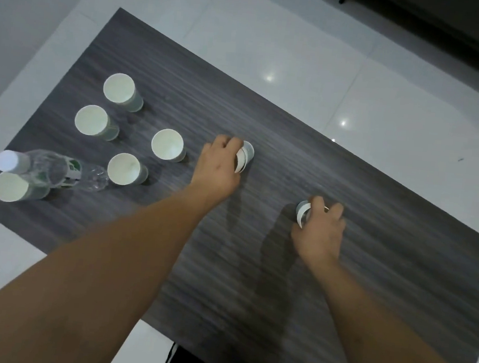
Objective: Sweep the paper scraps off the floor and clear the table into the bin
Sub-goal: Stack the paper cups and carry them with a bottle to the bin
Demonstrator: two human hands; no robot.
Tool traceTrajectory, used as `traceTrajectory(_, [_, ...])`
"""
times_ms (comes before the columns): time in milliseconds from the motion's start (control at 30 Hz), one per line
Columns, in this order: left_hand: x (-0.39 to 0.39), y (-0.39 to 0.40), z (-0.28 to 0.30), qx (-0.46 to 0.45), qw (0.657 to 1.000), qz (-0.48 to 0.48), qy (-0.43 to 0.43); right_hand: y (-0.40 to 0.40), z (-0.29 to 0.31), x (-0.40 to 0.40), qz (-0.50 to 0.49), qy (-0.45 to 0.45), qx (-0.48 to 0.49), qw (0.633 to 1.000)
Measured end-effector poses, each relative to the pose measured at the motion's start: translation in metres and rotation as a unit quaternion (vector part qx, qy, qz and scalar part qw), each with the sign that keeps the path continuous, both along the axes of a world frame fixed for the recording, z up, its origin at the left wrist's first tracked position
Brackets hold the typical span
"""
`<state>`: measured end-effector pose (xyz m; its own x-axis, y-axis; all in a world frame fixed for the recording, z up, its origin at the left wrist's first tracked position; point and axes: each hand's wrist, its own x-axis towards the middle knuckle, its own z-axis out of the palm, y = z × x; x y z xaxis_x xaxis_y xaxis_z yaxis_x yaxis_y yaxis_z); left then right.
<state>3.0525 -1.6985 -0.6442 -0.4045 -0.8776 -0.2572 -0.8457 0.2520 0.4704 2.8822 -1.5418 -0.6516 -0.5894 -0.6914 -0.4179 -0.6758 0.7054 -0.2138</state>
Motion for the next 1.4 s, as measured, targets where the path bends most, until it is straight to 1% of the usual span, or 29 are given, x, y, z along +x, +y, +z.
traceTrajectory(133, [0.012,0.013,0.001,0.021,0.999,-0.019,-0.014,-0.007,0.001,0.004,0.012,-0.015,0.018,1.0])
traceTrajectory(200, [0.016,0.021,0.004,0.041,0.999,-0.018,-0.025,-0.011,0.001,0.01,0.037,-0.026,0.031,0.999])
traceTrajectory(367, [0.038,0.065,0.014,0.104,0.988,-0.018,-0.115,-0.012,0.002,0.034,0.123,-0.047,0.049,0.99])
traceTrajectory(467, [0.072,0.096,0.012,0.152,0.973,0.019,-0.171,-0.007,0.004,0.055,0.166,-0.059,0.058,0.983])
traceTrajectory(533, [0.102,0.115,0.009,0.166,0.967,0.051,-0.187,-0.001,0.004,0.071,0.196,-0.065,0.06,0.977])
traceTrajectory(633, [0.145,0.141,0.002,0.167,0.963,0.089,-0.193,0.011,0.002,0.1,0.234,-0.072,0.059,0.968])
traceTrajectory(700, [0.168,0.158,-0.002,0.171,0.958,0.132,-0.189,0.018,0.001,0.12,0.254,-0.07,0.056,0.963])
traceTrajectory(800, [0.19,0.175,-0.008,0.151,0.958,0.185,-0.159,0.023,-0.001,0.151,0.275,-0.063,0.045,0.958])
traceTrajectory(867, [0.197,0.177,-0.009,0.143,0.96,0.201,-0.13,0.018,-0.001,0.172,0.28,-0.081,0.029,0.956])
traceTrajectory(933, [0.205,0.172,-0.007,0.141,0.96,0.212,-0.115,0.008,0.002,0.192,0.23,-0.156,0.008,0.961])
traceTrajectory(1000, [0.221,0.161,0.0,0.135,0.951,0.26,-0.101,-0.008,0.012,0.212,0.167,-0.233,-0.049,0.957])
traceTrajectory(1100, [0.26,0.129,0.018,0.115,0.927,0.353,-0.053,-0.046,0.038,0.245,0.121,-0.214,-0.195,0.949])
traceTrajectory(1167, [0.289,0.104,0.03,0.093,0.921,0.375,-0.046,-0.076,0.052,0.268,0.091,-0.213,-0.257,0.938])
traceTrajectory(1200, [0.303,0.092,0.038,0.081,0.921,0.378,-0.046,-0.091,0.058,0.279,0.087,-0.209,-0.271,0.935])
traceTrajectory(1233, [0.317,0.081,0.046,0.068,0.92,0.383,-0.043,-0.105,0.06,0.289,0.095,-0.199,-0.269,0.938])
traceTrajectory(1267, [0.33,0.07,0.053,0.053,0.917,0.393,-0.039,-0.119,0.059,0.297,0.114,-0.18,-0.247,0.945])
traceTrajectory(1333, [0.353,0.05,0.063,0.023,0.907,0.419,-0.041,-0.141,0.047,0.311,0.178,-0.12,-0.147,0.966])
traceTrajectory(1400, [0.37,0.033,0.066,-0.002,0.896,0.44,-0.059,-0.15,0.031,0.323,0.225,-0.081,-0.047,0.97])
